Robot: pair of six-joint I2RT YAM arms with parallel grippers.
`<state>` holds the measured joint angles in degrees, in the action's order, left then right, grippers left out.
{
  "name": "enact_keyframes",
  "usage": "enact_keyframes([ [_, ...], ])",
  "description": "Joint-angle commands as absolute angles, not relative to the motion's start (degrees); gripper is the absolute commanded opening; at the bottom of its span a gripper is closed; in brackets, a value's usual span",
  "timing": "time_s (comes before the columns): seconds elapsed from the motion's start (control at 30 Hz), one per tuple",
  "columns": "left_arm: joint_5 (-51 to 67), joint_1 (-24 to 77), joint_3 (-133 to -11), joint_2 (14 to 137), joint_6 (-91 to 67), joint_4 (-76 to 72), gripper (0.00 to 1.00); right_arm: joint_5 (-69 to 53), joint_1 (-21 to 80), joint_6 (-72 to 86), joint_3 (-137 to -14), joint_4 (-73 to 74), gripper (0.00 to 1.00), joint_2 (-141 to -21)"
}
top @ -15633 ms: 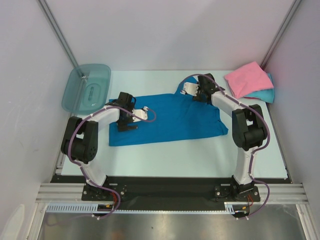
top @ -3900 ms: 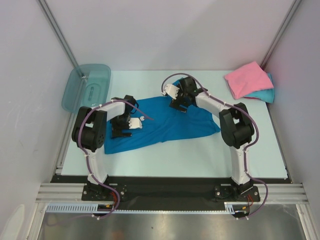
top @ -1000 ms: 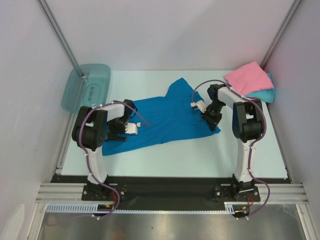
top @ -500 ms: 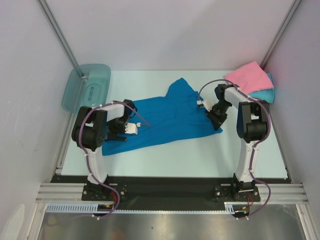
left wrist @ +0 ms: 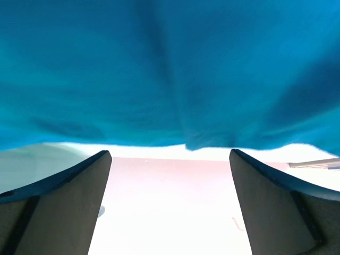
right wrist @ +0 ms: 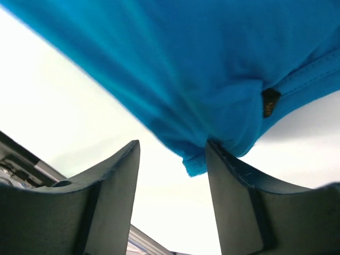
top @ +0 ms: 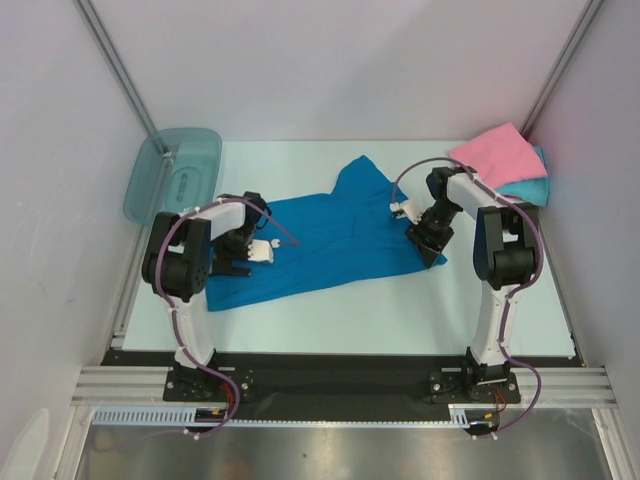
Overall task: Fold and stack the t-shirts
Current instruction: Fold the tshirt
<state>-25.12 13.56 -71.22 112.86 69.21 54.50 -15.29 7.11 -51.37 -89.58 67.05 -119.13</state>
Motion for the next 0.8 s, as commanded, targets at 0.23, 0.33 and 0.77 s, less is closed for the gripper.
enact_keyframes([
  [0.23, -17.68, 15.82, -84.63, 106.70, 71.72, 66.70, 1.00, -21.35, 11.77, -51.78, -104.92, 75.76, 0.61, -114.78],
  [0.33, -16.35, 16.78, -88.50, 107.66, 70.93, 66.71, 1.00, -23.55, 11.95, -49.23, -112.48, 75.51, 0.59, -118.73],
  [0.77, -16.08, 19.51, -94.65, 111.18, 68.56, 61.44, 1.00, -14.85, 12.13, -43.59, -128.66, 58.19, 0.00, -140.52],
])
